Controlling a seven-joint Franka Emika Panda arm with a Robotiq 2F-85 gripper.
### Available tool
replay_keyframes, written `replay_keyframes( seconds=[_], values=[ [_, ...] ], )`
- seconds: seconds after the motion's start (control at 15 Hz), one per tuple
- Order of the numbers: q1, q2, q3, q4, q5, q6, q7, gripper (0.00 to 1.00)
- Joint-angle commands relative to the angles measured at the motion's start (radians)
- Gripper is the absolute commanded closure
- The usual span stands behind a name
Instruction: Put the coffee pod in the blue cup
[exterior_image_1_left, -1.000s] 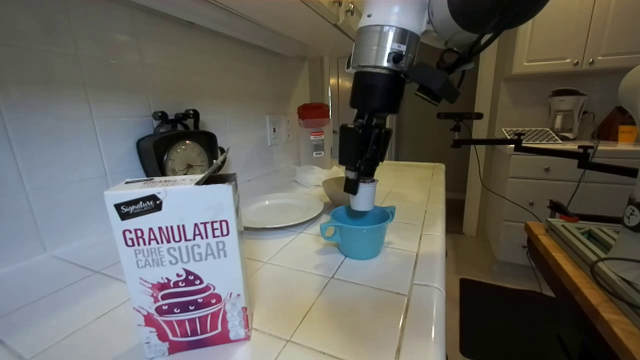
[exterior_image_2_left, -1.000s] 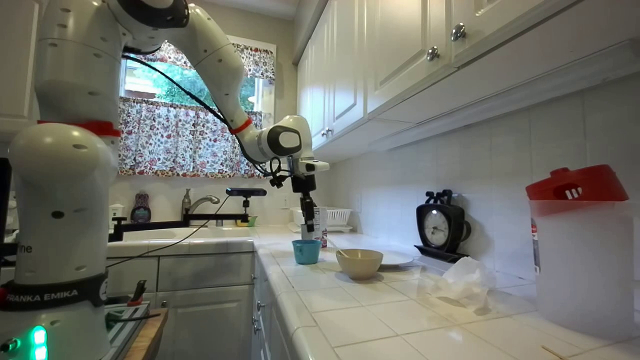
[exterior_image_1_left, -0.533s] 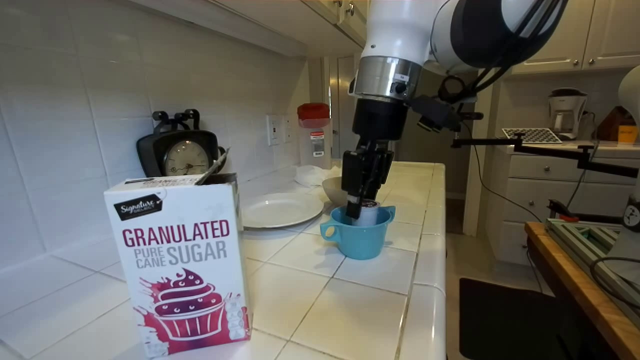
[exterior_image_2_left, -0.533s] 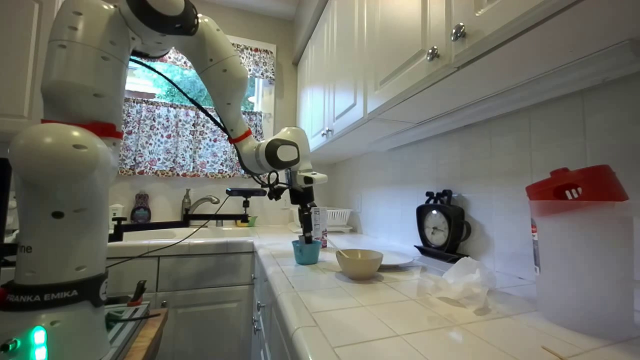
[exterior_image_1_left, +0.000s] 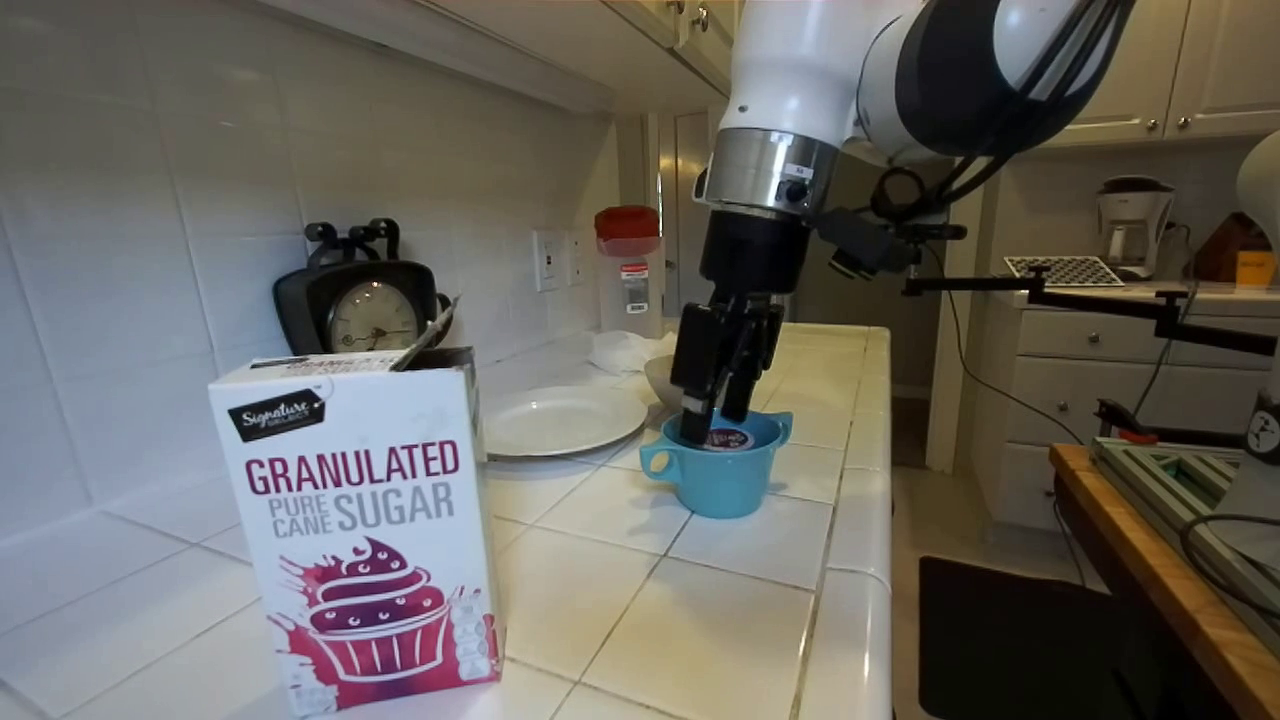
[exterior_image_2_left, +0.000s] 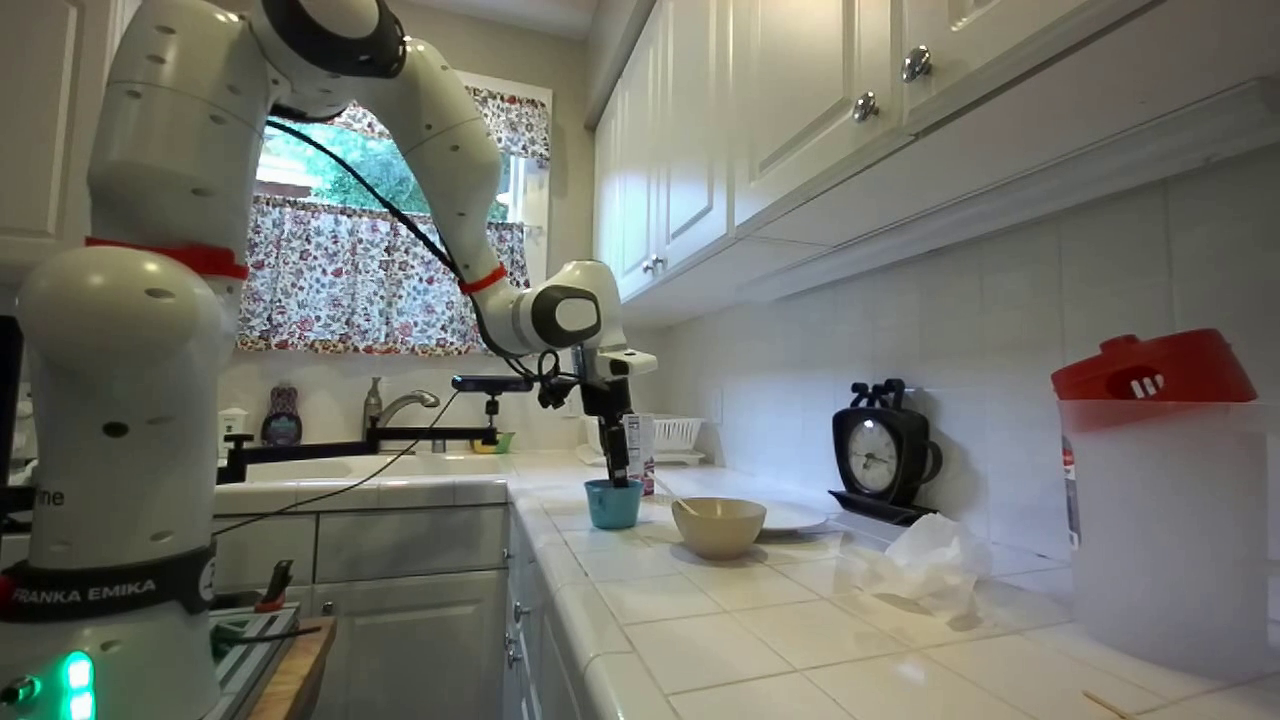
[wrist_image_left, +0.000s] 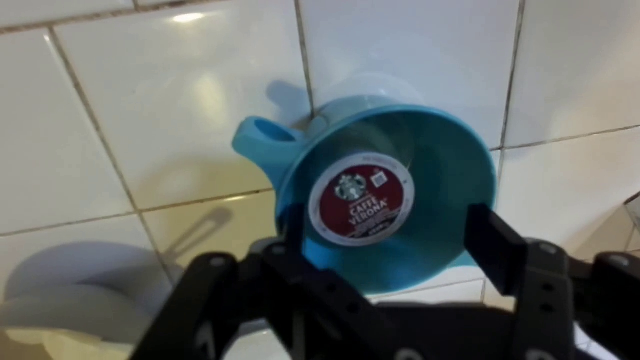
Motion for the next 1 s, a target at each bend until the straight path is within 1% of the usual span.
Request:
replay_keyframes(
  seconds=[0.0,0.27,0.4,0.53,0.93],
  values=[
    [0.004,-0.062,-0.004,-0.022,-0.002,-0.059,-0.017,0.00],
    [-0.008,-0.142,0.004,-0.015,0.019,-0.161,-0.033,0.00],
    [-0.022,-0.186,0.004,0.001,0.006,-0.239,-0.018,0.00],
    [-0.046,-0.223,0.002,0.015,-0.020,-0.291,-0.012,0.00],
    [-0.124,-0.302,-0.011,0.031,-0.049,-0.344,-0.072,0.00]
  ],
)
